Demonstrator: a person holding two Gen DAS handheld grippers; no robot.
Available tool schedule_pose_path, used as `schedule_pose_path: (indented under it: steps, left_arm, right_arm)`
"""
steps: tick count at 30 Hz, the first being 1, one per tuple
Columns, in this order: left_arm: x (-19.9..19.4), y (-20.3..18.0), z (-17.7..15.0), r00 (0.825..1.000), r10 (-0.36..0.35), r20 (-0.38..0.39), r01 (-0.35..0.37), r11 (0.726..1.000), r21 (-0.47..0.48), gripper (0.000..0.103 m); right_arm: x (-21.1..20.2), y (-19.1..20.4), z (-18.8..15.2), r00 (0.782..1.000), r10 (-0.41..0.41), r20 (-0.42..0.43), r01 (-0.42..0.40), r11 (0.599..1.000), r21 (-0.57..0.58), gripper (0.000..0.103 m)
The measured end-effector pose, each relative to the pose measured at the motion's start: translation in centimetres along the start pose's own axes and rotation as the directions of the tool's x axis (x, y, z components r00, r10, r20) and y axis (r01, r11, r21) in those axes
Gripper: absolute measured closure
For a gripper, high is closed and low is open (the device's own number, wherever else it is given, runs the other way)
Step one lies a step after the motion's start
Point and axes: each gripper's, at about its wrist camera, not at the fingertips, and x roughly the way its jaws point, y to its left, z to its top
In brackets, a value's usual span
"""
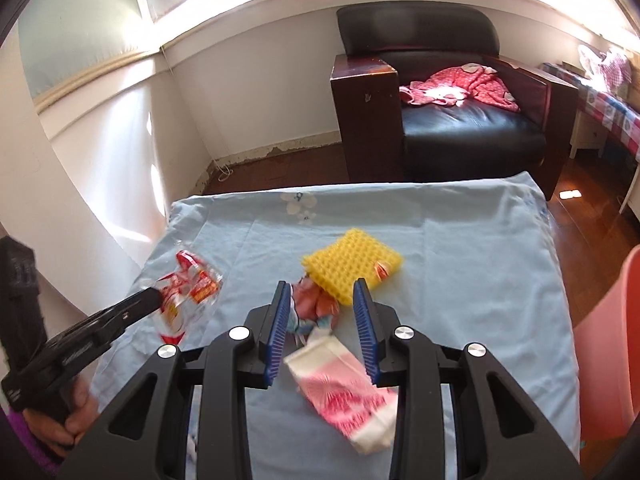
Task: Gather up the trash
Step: 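Grasp the red printed snack wrapper with the left tool while the right tool grasps the yellow mesh sleeve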
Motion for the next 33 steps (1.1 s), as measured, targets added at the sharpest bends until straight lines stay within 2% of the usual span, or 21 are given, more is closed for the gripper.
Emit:
schedule_pose_path:
  steps: [7, 12, 13, 14, 15, 17, 22, 33]
  left_arm:
    - [-0.4, 0.8, 0.0, 1.0, -0.018, -0.016, 0.018, 1.0, -0.001, 0.097]
    - [-0.5, 0.9, -0.1, 0.999, -0.031, -0.02, 0.031, 0.999, 0.004, 0.097]
    - [-0.4, 0.9, -0.1, 0.999, -0.033, -0.02, 0.033, 0.999, 0.006, 0.097]
    - [-0.4, 0.9, -0.1, 0.999, -0.034, -0.021, 0.034, 0.999, 0.009, 0.097]
    - [-0.4, 0.9, -0.2, 0.999, -0.035, -0.022, 0.035, 0.999, 0.01, 0.097]
    - [-0.2, 0.8, -0.2, 0.999, -0.038, -0.025, 0.039, 0.999, 0.01, 0.097]
    - [-0.2, 0.0, -0.2, 0.999, -0.038, -0.022, 0.038, 0.999, 0.024, 0.097]
    - [-0.8, -2.7, -0.4, 0.999, -0.043, -0.001, 0.043, 0.997, 0.062, 0.097]
  right_arm:
    - [4.7, 0.4, 1.7, 0.996, -0.046, -0.081, 0.047, 0.999, 0.0, 0.07]
    - [6.1, -0.1, 1.3, 0.991, -0.052, -0.121, 0.052, 0.999, -0.002, 0.07]
    - [6.1, -0.1, 1.1, 0.991, -0.046, -0.122, 0.046, 0.999, -0.003, 0.074]
    - [5.9, -0.1, 0.9, 0.992, -0.045, -0.118, 0.045, 0.999, -0.008, 0.082]
    - [5.7, 0.0, 0.7, 0.993, -0.043, -0.112, 0.042, 0.999, -0.01, 0.083]
    - [5.1, 0.0, 0.4, 0.994, -0.038, -0.103, 0.037, 0.999, -0.012, 0.095]
    - [3.2, -0.3, -0.3, 0.997, -0.042, -0.064, 0.04, 0.999, -0.022, 0.097]
    - [-4.6, -1.4, -2.6, 0.998, -0.005, 0.057, 0.002, 0.999, 0.045, 0.097]
